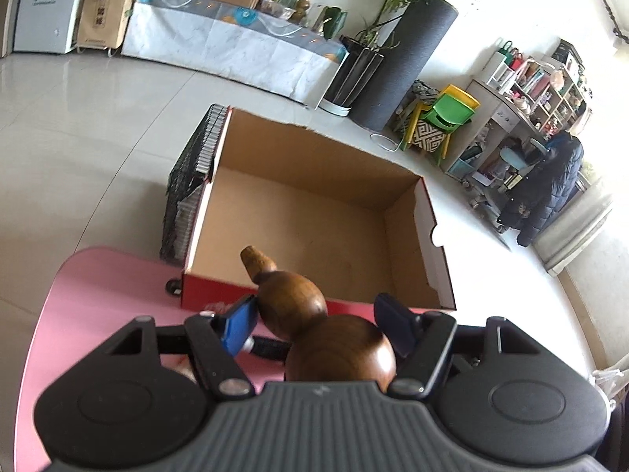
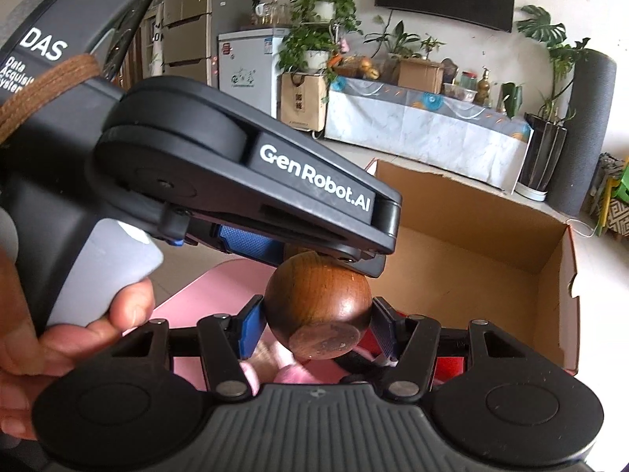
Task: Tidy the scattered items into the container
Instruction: 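Lift the wooden gourd with the right gripper and carry it over the shoebox, then lower the gourd into the shoebox and open the right gripper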
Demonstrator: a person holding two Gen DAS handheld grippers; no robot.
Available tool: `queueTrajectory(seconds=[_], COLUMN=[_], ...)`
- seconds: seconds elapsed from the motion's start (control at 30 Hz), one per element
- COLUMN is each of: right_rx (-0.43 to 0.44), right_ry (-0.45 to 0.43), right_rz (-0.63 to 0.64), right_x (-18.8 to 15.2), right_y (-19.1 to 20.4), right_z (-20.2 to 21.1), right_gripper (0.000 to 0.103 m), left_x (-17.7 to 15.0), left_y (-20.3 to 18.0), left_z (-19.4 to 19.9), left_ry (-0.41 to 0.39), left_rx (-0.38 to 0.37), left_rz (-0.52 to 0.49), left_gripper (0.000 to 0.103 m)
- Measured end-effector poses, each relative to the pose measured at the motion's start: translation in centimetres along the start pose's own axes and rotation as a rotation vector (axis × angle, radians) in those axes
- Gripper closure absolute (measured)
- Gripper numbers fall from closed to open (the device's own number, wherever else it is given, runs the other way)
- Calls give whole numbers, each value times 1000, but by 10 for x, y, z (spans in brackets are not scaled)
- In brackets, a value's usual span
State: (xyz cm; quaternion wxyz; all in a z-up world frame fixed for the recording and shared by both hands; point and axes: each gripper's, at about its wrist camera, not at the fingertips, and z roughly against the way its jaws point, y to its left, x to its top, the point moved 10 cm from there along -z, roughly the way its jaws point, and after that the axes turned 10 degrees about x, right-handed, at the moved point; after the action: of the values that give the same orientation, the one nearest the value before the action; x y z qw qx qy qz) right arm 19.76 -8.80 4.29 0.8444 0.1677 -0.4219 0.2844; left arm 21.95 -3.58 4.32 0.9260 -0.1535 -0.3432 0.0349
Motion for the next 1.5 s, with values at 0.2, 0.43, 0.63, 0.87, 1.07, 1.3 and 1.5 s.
queueTrajectory(seconds=[0.2,0.43,0.63,0.87,1.07,1.3,1.5], right_rx=[-26,-46,-53,-51,-57,-64,-64], right_ry=[-24,-27,-37,-34,-20,-6,4], right_rz=[-10,-16,-18,-12,-3,-7,-18], right_x=[16,28,33,35,33,30,25], right_y=[-23,-44,-55,-68,-78,-88,-92], right_z=[-11,-27,-35,-48,-61,-72,-79], right_gripper=[45,45,45,45,45,45,45], left_x=[14,29,43,51,56,60,59], left_y=[-12,-21,-23,-23,-16,-13,-11], left_z=[-11,-29,-44,-62,-81,-98,-110], left_ry=[-6,-9,-10,-11,3,16,27], left_rx=[-13,-23,-30,-23,-28,-25,-16], left_rz=[-20,-30,-32,-21,14,29,27], left_gripper=[36,36,36,36,36,36,36])
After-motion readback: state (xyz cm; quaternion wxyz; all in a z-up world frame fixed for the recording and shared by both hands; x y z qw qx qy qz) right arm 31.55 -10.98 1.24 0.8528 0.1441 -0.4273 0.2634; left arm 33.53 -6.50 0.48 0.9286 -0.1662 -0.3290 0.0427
